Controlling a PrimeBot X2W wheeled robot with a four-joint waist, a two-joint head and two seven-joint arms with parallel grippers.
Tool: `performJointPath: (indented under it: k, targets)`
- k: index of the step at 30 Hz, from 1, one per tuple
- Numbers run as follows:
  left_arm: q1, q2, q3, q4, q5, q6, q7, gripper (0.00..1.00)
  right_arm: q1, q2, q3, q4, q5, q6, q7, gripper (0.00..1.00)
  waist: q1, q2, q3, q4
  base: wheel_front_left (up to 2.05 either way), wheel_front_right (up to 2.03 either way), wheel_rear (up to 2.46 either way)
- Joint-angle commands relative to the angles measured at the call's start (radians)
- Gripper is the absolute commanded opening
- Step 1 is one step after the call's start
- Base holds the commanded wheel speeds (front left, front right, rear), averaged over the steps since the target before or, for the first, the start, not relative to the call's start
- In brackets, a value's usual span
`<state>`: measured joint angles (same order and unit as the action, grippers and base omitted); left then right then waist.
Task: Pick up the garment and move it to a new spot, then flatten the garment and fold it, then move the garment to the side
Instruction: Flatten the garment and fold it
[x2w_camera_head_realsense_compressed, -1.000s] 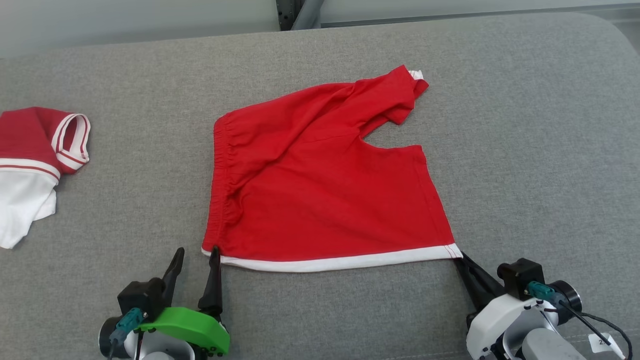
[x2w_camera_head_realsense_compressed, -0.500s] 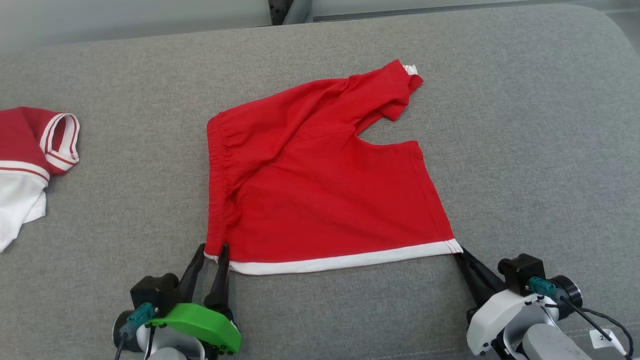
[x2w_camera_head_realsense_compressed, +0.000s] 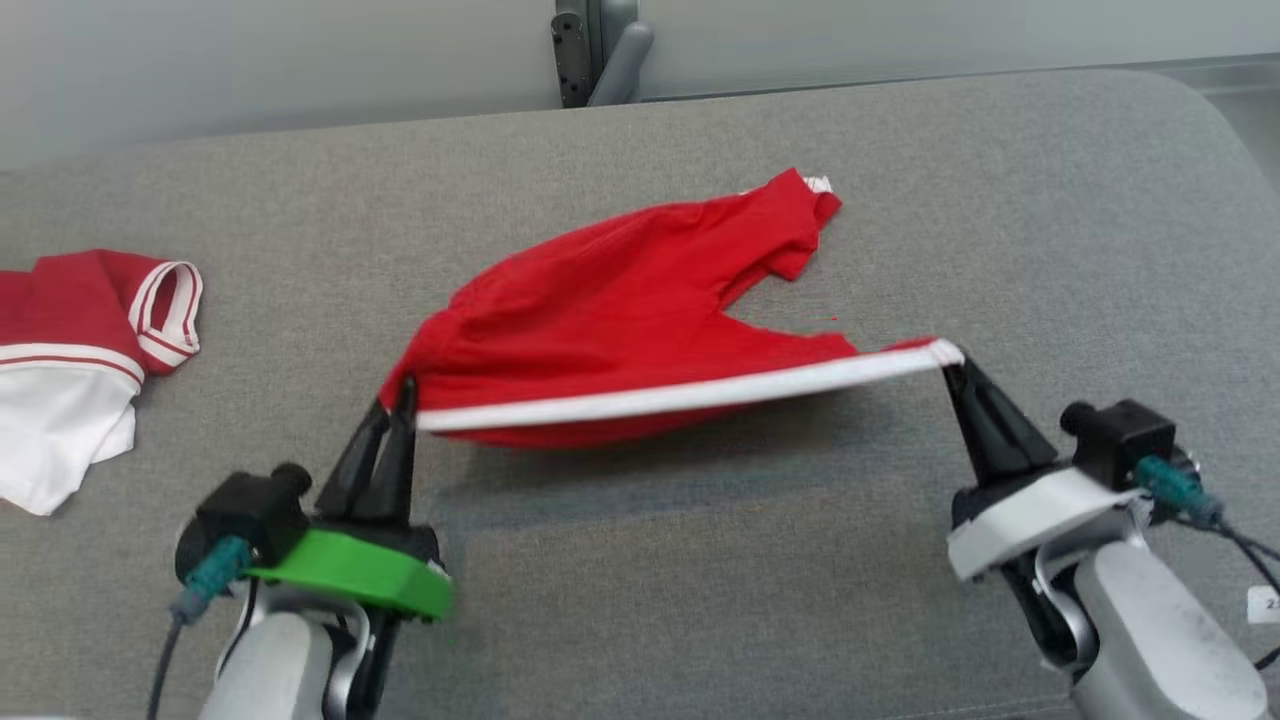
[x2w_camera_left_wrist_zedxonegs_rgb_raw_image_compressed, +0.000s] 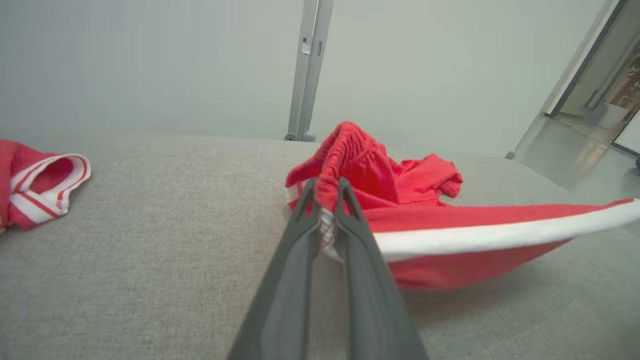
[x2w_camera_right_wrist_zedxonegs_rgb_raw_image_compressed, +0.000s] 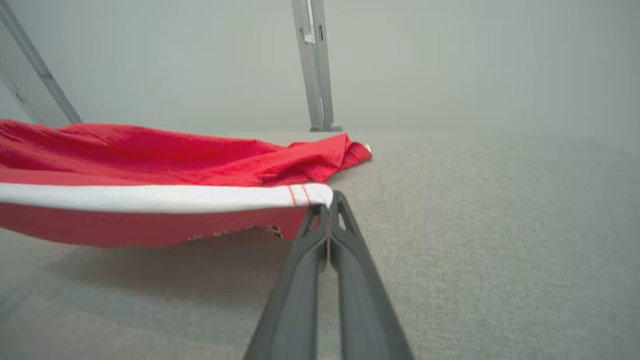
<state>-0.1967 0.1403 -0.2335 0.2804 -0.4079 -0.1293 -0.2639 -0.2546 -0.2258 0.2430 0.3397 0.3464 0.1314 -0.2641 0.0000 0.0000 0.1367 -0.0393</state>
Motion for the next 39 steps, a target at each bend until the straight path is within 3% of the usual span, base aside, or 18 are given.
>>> performJointPath:
  k: [1,9,15,20,25,30,33,36,39]
  targets:
    - [-0.045,0.023,-0.007,-0.026,-0.010,-0.002,-0.001,0.00,-0.030,-0.011,-0.014,-0.028,0.006,-0.001,0.000,0.00,0.0000,0.0000,-0.054,0.010,0.00,0.00,0.00]
    - [-0.344,0.215,-0.110,-0.078,-0.071,0.000,0.000,0.00,-0.258,-0.087,-0.049,-0.201,0.031,-0.001,0.000,0.00,0.0000,0.0000,-0.153,0.015,0.00,0.00,0.00]
    - [-0.519,0.277,-0.106,-0.053,-0.140,0.000,0.077,0.00,-0.381,-0.131,-0.054,-0.243,0.052,-0.002,0.000,0.00,0.0000,0.0000,-0.144,0.012,0.00,0.00,0.00]
    - [-0.658,0.278,-0.125,-0.019,-0.155,0.000,0.191,0.00,-0.503,-0.174,-0.026,-0.217,0.068,-0.002,0.043,0.00,0.0000,0.0000,-0.036,0.010,0.00,0.00,0.00]
    - [-0.809,0.226,-0.174,0.076,-0.151,0.000,0.278,0.00,-0.685,-0.211,0.067,-0.118,0.064,-0.002,0.096,0.00,0.0000,0.0000,0.165,0.010,0.00,0.00,0.00]
    - [-1.039,0.197,-0.187,0.217,-0.079,0.001,0.197,0.00,-0.977,-0.237,0.156,0.041,-0.005,-0.001,0.085,0.00,0.0000,0.0000,0.335,0.001,0.00,0.00,0.00]
    - [-1.197,0.169,-0.179,0.326,-0.031,0.004,0.066,0.00,-1.183,-0.238,0.131,0.187,-0.079,-0.002,0.037,0.00,0.0000,0.0000,0.381,0.001,0.00,0.00,0.00]
    - [-1.205,0.139,-0.167,0.417,-0.057,0.002,0.022,0.00,-1.236,-0.219,0.127,0.262,-0.098,-0.002,0.013,0.00,0.0000,0.0000,0.379,-0.001,0.00,0.00,0.00]
    - [-1.130,0.115,-0.180,0.490,-0.088,0.001,0.006,0.00,-1.171,-0.212,0.183,0.301,-0.090,-0.002,0.001,0.00,0.0000,0.0000,0.368,-0.007,0.00,0.00,0.00]
